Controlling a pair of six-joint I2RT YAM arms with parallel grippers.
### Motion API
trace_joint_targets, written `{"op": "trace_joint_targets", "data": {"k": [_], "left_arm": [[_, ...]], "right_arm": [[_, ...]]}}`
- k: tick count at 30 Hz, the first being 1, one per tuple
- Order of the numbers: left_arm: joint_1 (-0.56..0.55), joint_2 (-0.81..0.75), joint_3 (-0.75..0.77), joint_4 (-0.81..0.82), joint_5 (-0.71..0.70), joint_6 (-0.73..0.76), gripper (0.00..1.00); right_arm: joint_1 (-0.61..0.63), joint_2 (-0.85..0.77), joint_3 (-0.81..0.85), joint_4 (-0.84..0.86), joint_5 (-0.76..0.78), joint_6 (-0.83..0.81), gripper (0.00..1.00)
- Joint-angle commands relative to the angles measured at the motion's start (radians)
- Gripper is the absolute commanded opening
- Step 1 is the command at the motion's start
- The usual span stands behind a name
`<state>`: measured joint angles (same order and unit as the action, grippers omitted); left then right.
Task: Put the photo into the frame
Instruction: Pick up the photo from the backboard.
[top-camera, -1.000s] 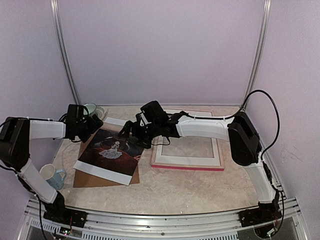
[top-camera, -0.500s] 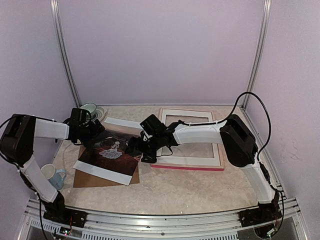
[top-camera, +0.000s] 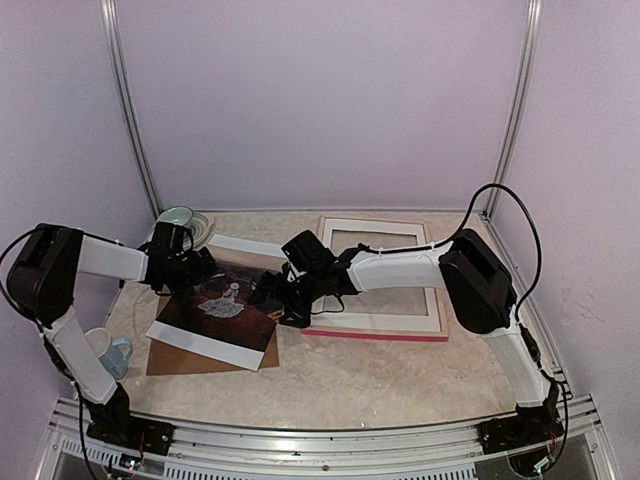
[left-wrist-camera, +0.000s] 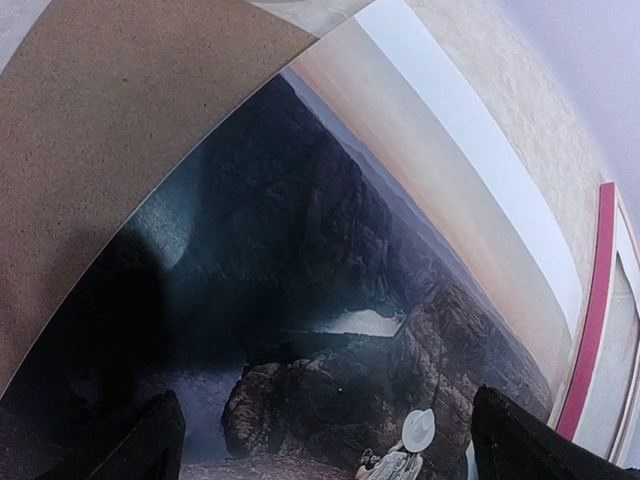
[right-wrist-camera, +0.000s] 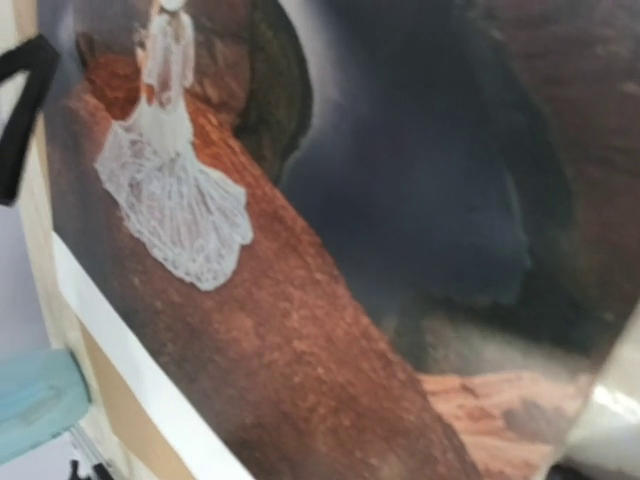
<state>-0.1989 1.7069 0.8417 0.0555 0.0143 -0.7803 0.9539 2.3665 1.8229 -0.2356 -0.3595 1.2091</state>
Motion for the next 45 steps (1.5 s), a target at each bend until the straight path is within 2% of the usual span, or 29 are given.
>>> {"op": "trace_joint_targets", "data": {"k": [1, 12, 17, 28, 35, 38, 41, 45], "left_arm": [[-0.016, 0.027, 0.005, -0.011, -0.011, 0.008, 0.99], [-0.023, 0.044, 0.01, -0.011, -0.005, 0.009, 0.99], [-0.025, 0.048, 0.012, -0.012, 0.001, 0.008, 0.99], [-0.029, 0.049, 0.011, -0.013, -0.001, 0.008, 0.99], [-0.03, 0.051, 0.011, -0.012, 0.003, 0.006, 0.99], [-0.031, 0.05, 0.011, -0.013, 0.003, 0.005, 0.99], [-0.031, 0.047, 0.011, -0.014, 0.005, 0.004, 0.99], [-0.033, 0.037, 0.007, -0.013, 0.006, 0.001, 0.99]], "right_arm": [[-0.014, -0.009, -0.072, 0.077, -0.001, 0.062, 0.98], [-0.035, -0.091, -0.273, 0.387, -0.016, 0.151, 0.93], [-0.04, -0.062, -0.259, 0.471, -0.068, 0.147, 0.91], [-0.04, -0.049, -0.23, 0.482, -0.062, 0.128, 0.86], [-0.047, -0.051, -0.249, 0.52, -0.065, 0.135, 0.73], [-0.049, -0.053, -0.245, 0.515, -0.06, 0.125, 0.63], [-0.049, -0.046, -0.234, 0.51, -0.066, 0.121, 0.47], [-0.05, -0.026, -0.22, 0.505, -0.089, 0.127, 0.36]]}}
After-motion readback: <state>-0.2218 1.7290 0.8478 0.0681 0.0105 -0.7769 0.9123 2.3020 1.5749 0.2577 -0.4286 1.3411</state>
